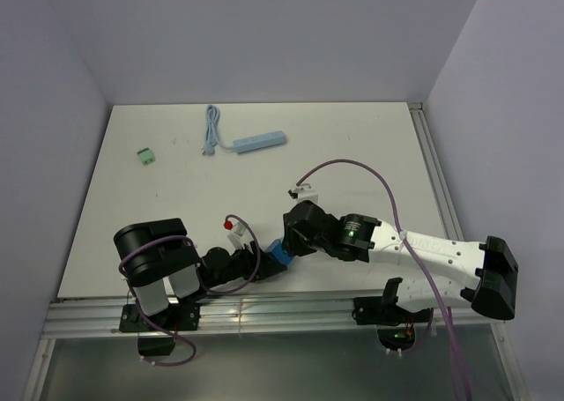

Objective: Insert the plug

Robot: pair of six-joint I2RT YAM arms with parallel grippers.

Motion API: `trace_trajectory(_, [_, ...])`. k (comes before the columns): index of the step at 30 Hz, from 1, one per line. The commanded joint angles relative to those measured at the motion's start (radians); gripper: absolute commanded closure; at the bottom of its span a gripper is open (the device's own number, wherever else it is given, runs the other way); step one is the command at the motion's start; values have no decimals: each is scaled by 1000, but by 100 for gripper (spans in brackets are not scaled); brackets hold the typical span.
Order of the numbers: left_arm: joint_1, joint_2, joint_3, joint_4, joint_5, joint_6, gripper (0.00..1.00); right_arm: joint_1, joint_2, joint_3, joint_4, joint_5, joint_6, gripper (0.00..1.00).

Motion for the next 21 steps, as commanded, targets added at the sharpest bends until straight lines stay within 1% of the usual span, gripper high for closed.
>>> trace_trajectory(1, [4, 14, -135, 411, 29, -10, 100, 12, -41, -50, 105, 11, -79, 100])
trace_trajectory(7, [4, 5, -138, 411, 30, -19, 100, 26, -37, -78, 122, 29, -116, 100])
trace_trajectory(21, [13, 7, -136, 411, 52, -39, 100, 43, -95, -191, 238, 12, -162, 100])
